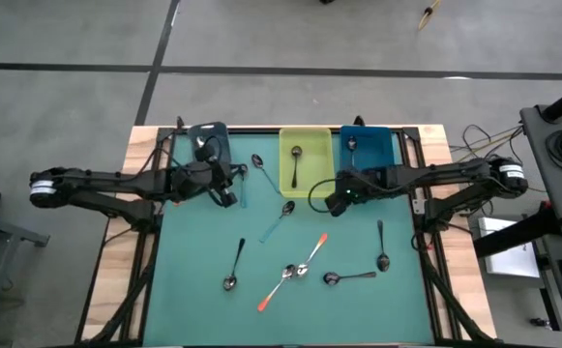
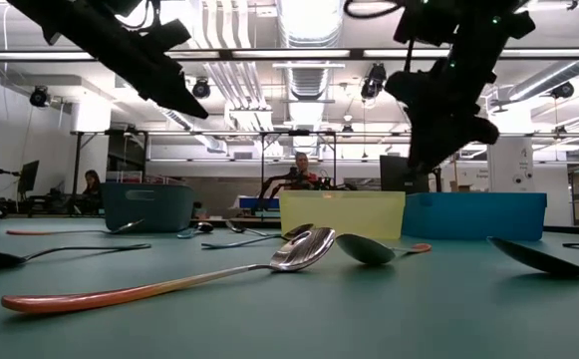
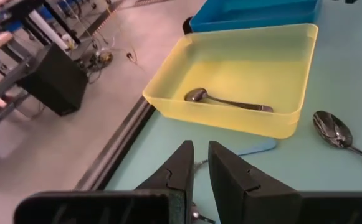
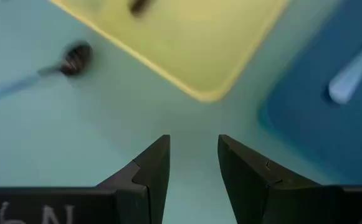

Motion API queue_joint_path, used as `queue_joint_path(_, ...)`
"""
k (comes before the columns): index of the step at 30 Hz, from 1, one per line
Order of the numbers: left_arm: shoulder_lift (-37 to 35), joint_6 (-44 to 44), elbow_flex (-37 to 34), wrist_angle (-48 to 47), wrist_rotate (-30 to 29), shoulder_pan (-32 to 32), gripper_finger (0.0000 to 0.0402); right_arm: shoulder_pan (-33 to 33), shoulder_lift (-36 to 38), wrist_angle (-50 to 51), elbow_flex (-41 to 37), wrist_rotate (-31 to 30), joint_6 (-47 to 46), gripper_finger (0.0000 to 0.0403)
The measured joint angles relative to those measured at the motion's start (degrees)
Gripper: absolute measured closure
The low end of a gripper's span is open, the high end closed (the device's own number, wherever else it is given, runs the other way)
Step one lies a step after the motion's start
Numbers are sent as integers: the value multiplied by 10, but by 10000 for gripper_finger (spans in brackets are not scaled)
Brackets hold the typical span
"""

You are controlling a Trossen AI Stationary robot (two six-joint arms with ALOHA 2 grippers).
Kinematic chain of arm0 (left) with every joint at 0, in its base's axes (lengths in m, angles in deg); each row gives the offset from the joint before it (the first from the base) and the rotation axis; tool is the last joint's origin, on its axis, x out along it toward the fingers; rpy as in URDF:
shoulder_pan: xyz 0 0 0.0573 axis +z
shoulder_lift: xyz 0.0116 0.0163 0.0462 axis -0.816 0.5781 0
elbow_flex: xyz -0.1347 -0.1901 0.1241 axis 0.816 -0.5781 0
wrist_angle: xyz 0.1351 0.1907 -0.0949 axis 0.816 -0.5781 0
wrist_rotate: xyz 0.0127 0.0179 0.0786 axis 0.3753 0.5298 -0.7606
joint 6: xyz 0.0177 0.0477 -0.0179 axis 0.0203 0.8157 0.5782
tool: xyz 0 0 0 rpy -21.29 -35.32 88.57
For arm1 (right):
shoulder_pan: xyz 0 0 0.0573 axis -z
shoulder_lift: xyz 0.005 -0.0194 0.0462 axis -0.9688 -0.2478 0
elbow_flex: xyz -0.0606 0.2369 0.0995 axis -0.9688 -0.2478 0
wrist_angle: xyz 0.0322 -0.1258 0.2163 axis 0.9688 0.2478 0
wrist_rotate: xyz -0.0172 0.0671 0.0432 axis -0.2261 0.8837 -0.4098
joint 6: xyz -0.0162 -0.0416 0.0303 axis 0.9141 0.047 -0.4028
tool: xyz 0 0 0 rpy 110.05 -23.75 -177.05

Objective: Sort silverware by color (type)
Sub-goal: Put the black spoon into the yellow bin

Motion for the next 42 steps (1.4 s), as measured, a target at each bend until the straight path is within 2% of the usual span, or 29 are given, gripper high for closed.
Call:
queue_joint_path(9, -16, 102, 1, 57, 12, 1, 370, -22, -41, 69, 33, 89, -63, 278)
queue_joint_path(12, -33, 139, 1, 76, 80, 3, 370, -40, -48, 69, 34, 121, -84, 278)
queue_joint_path(17, -73, 173, 2, 105, 244, 28, 370, -78, -50, 70, 32, 140, -136, 278)
queue_joint_path(19, -85, 182, 2, 116, 273, 39, 370, -93, -47, 72, 32, 142, -159, 278)
queue_joint_path(25, -99, 195, 2, 124, 281, 67, 370, -125, -43, 114, 32, 171, -222, 278)
queue_joint_path(34, -81, 190, -7, 123, 281, 75, 370, -136, -42, 247, 29, 186, -270, 278)
queue_joint_path(42, -82, 192, -7, 123, 280, 75, 370, -136, -42, 257, -15, 184, -270, 278)
